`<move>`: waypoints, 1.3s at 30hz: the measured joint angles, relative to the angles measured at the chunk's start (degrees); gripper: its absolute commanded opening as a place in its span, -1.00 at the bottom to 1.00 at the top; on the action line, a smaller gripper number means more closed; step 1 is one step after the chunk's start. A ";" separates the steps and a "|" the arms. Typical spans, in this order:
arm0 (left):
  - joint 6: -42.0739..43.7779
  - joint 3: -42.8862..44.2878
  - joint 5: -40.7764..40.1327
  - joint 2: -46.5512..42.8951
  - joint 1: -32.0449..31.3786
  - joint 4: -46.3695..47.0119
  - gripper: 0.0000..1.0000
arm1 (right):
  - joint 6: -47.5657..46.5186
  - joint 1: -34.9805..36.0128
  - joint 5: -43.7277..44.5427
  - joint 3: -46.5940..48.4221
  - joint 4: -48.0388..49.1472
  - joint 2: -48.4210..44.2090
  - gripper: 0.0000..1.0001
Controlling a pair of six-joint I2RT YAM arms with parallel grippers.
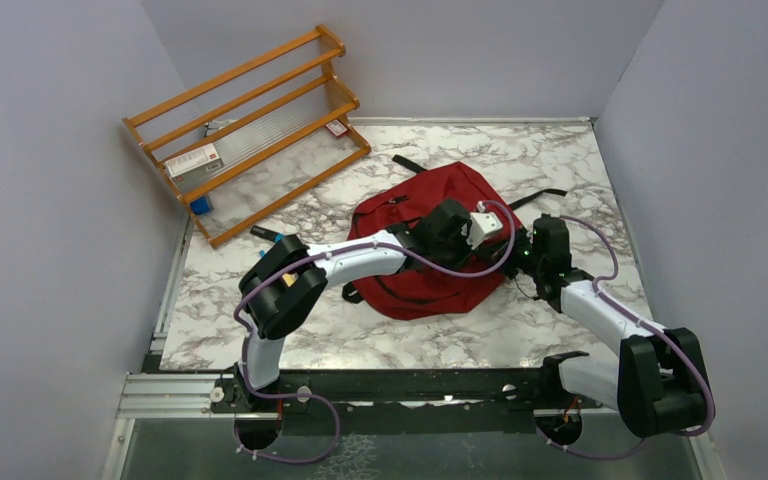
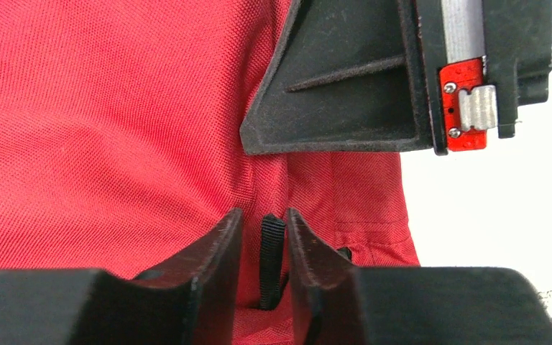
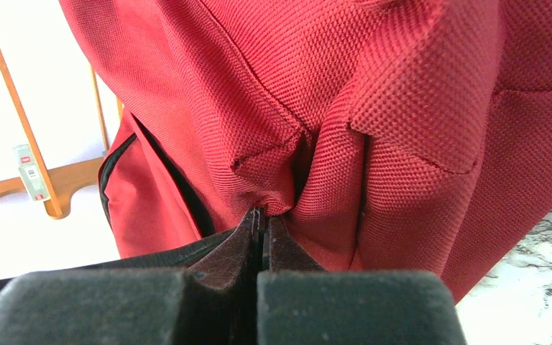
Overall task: Pack the student bag
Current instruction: Unzip the student bag at the center of the board.
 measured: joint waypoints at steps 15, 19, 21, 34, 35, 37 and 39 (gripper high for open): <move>-0.94 0.00 1.29 0.00 0.96 -0.20 -0.36 | -0.87 0.00 -1.05 -0.07 1.07 1.38 -0.99; -1.16 0.00 1.55 -0.24 1.40 -0.63 -0.28 | -0.87 0.00 -1.53 -0.07 1.44 1.66 -0.99; -1.20 0.00 1.62 -0.66 1.49 -0.85 -0.28 | -0.87 0.00 -1.62 -0.15 1.75 1.73 -0.99; -1.25 0.00 2.49 -1.51 2.58 -1.22 -0.43 | -0.87 0.00 -1.95 -0.39 2.29 1.86 -0.99; -1.25 0.00 2.60 -1.53 2.64 -1.22 -0.50 | -0.87 0.00 -1.97 -0.39 2.32 1.86 -0.99; -1.38 -0.09 2.78 -1.62 2.82 -1.20 -0.61 | -0.87 0.00 -2.08 -0.39 2.38 1.86 -0.99; -1.44 -0.31 2.97 -1.73 2.82 -1.20 -0.74 | -0.87 0.00 -2.27 -0.37 2.40 1.88 -0.99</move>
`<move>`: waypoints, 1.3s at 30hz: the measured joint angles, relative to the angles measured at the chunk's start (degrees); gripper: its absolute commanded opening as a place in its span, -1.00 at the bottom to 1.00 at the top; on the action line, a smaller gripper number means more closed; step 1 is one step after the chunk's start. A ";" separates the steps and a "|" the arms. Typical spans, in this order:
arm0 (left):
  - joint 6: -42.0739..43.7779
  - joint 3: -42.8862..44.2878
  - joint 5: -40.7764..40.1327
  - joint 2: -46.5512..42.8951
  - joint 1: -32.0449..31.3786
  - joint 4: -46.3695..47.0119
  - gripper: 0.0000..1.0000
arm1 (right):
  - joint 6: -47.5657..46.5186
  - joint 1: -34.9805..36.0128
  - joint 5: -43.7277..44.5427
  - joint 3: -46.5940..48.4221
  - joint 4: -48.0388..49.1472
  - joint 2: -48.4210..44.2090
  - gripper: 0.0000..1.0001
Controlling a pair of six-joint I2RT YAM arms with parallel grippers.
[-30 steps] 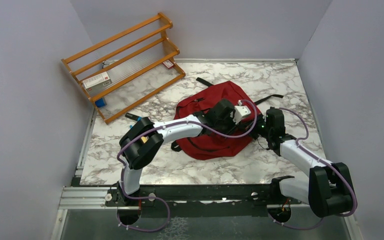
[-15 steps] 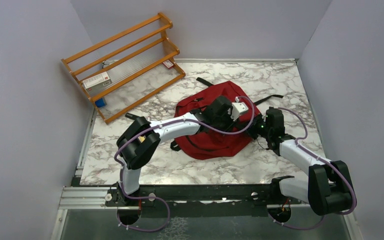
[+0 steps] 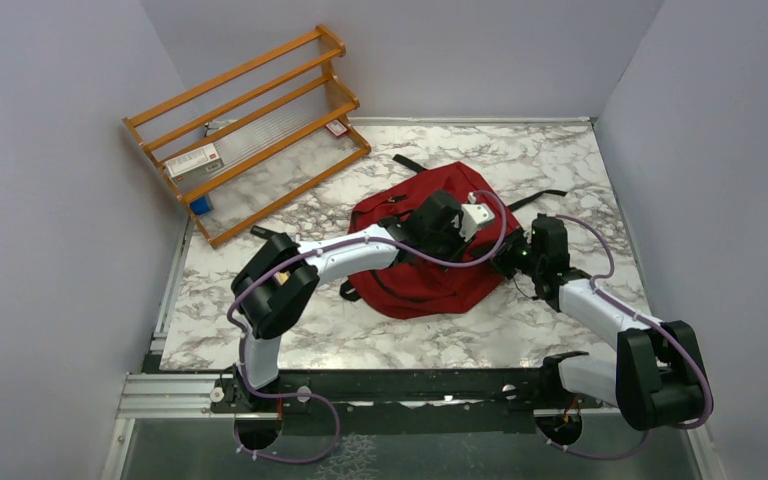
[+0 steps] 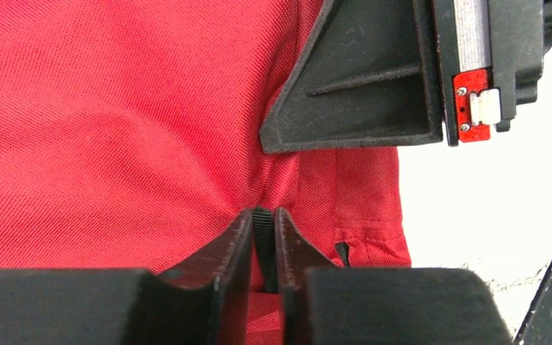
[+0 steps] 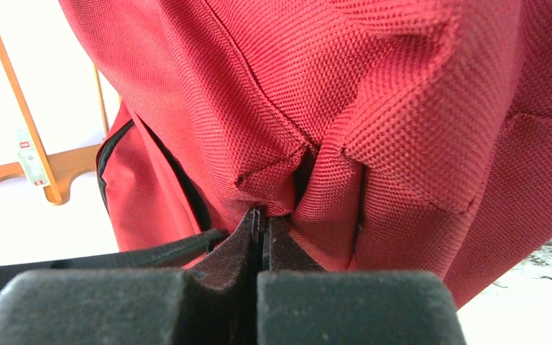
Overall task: Pack the student bag
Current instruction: Unzip the student bag at the center of the board.
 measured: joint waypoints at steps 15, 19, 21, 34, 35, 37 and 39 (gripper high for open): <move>-0.83 -2.27 1.57 -3.89 2.40 -0.22 -1.00 | -0.04 0.00 -0.61 -0.02 0.20 0.48 -0.99; -1.36 -2.49 2.32 -4.09 3.56 -0.33 -1.00 | -0.07 0.00 -0.68 -0.02 0.20 0.48 -0.99; -1.68 -2.54 2.45 -4.09 3.96 -0.42 -1.00 | -0.24 0.00 -0.72 -0.02 0.20 0.48 -0.99; -4.57 -0.98 1.22 -3.26 9.81 -1.86 -1.00 | -4.13 0.00 -3.76 0.02 0.13 1.16 -0.99; -4.68 -0.50 1.03 -2.99 10.45 -2.10 -1.00 | -4.48 0.00 -3.74 0.02 -0.13 0.81 -0.99; -4.76 0.55 0.76 -2.32 11.76 -2.51 -1.00 | -5.09 0.00 -3.72 0.02 -0.72 -0.15 -0.99; -4.87 1.42 0.48 -1.68 12.87 -2.91 -1.00 | -5.81 0.00 -3.61 0.04 -1.55 -1.22 -0.99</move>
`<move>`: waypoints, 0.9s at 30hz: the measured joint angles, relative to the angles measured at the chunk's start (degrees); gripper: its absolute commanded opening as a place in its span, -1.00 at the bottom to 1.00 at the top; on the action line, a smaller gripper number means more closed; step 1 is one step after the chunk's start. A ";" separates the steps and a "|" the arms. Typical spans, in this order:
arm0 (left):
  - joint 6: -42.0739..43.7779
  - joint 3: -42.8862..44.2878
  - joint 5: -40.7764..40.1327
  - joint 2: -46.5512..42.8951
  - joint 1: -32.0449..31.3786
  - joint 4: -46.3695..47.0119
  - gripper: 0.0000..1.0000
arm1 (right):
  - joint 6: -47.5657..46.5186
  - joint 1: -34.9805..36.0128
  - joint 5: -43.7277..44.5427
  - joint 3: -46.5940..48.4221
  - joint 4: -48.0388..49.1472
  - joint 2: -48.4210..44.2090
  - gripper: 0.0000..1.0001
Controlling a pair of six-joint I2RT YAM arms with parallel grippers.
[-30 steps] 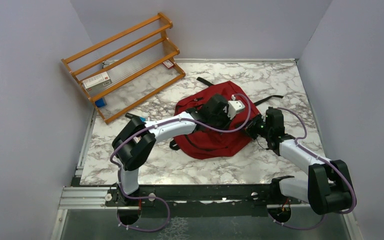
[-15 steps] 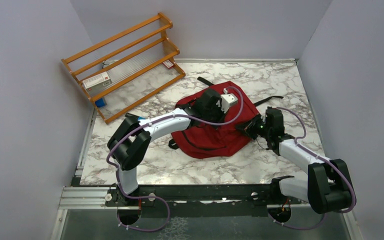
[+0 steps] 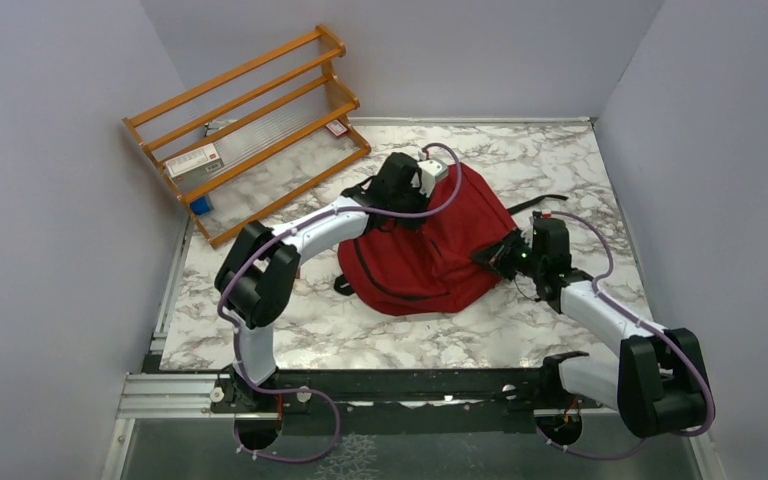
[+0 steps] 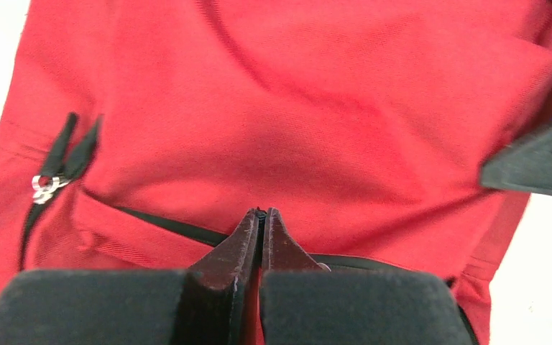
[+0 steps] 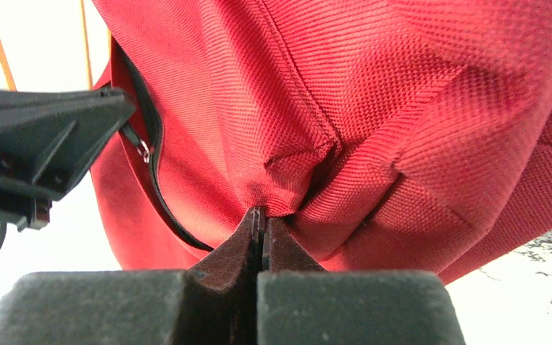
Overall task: Pack the student bag
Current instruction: Unzip the student bag at the center of the board.
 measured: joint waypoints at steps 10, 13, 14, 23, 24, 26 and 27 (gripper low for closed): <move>-1.84 5.88 -2.45 3.61 5.81 -0.50 -1.00 | -3.21 0.02 4.35 0.81 -7.61 -6.25 -0.99; -3.04 7.28 -3.39 5.03 7.76 -0.35 -1.00 | -3.87 0.02 6.36 1.20 -10.16 -8.44 -0.99; -3.43 7.61 -3.63 5.38 8.31 -0.37 -1.00 | -4.13 0.02 7.17 1.33 -10.93 -9.05 -0.99; -6.43 10.91 -3.93 10.16 11.37 0.02 -1.00 | -6.29 0.07 10.51 2.73 -14.88 -11.17 -0.99; -6.54 11.17 -3.72 10.67 11.37 -0.02 -1.00 | -6.43 0.07 10.56 2.73 -15.06 -11.26 -0.99; -6.82 11.56 -2.91 11.69 11.37 0.26 -0.85 | -6.75 0.07 10.64 2.75 -15.37 -11.50 -0.97; -6.88 11.56 -2.47 11.82 11.41 0.26 -0.72 | -6.99 0.07 10.69 2.75 -15.58 -11.74 -0.92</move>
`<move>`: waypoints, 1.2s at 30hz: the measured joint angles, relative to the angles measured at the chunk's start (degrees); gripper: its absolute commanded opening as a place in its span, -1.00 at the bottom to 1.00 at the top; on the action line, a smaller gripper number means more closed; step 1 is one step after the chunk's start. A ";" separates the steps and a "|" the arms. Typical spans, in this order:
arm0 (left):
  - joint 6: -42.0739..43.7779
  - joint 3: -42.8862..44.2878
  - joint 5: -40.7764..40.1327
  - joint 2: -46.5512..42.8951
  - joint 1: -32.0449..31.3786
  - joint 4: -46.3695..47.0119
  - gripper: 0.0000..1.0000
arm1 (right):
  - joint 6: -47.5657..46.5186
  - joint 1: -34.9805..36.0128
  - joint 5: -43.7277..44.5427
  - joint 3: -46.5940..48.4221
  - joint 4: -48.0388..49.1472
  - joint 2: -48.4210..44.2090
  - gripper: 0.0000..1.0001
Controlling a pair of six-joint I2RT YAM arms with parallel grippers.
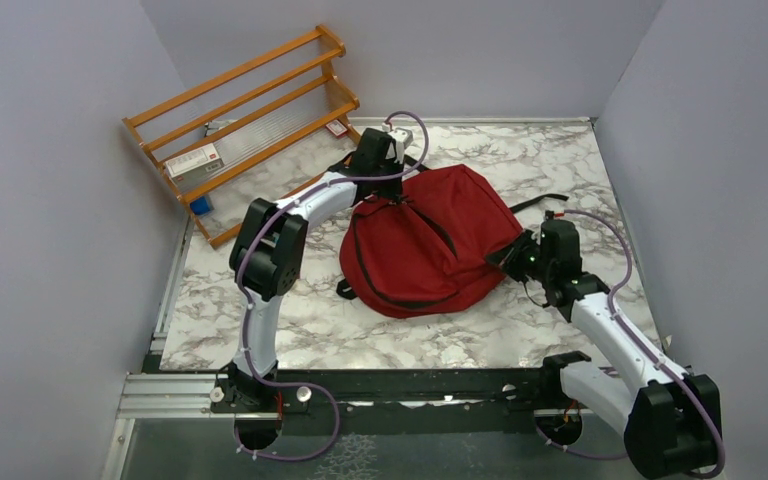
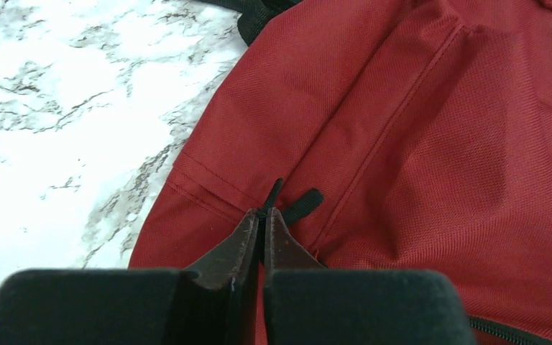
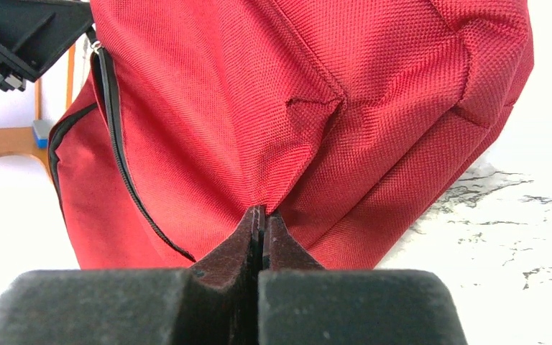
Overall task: Pack the student bag
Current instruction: Unzip the student bag at the center of the board, then pick up the stationery from the center of the board.
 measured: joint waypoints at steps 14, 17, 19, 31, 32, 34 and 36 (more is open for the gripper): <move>-1.70 -4.68 1.07 -10.36 2.01 1.81 0.14 | -11.10 0.00 3.08 10.43 -7.82 -1.99 -0.10; -2.58 -7.98 1.01 -15.37 2.56 2.34 0.27 | -15.82 0.00 1.90 13.94 -8.13 0.24 -0.07; -3.23 -10.56 0.96 -18.10 2.78 2.93 0.36 | -18.80 0.00 0.26 16.31 -8.46 2.80 -0.05; -6.58 -25.51 -0.04 -26.97 4.96 2.97 0.45 | -31.54 13.62 2.25 33.70 -13.11 20.98 0.06; -6.64 -25.77 -0.07 -27.52 5.01 2.84 0.45 | -32.35 15.17 3.26 34.95 -13.55 22.49 0.07; -6.64 -26.14 -0.11 -28.63 5.09 2.78 0.45 | -33.77 17.68 5.16 36.98 -14.56 25.31 0.08; -6.62 -26.69 -0.72 -30.16 5.31 2.67 0.45 | -34.95 19.89 7.30 38.58 -15.50 27.87 0.10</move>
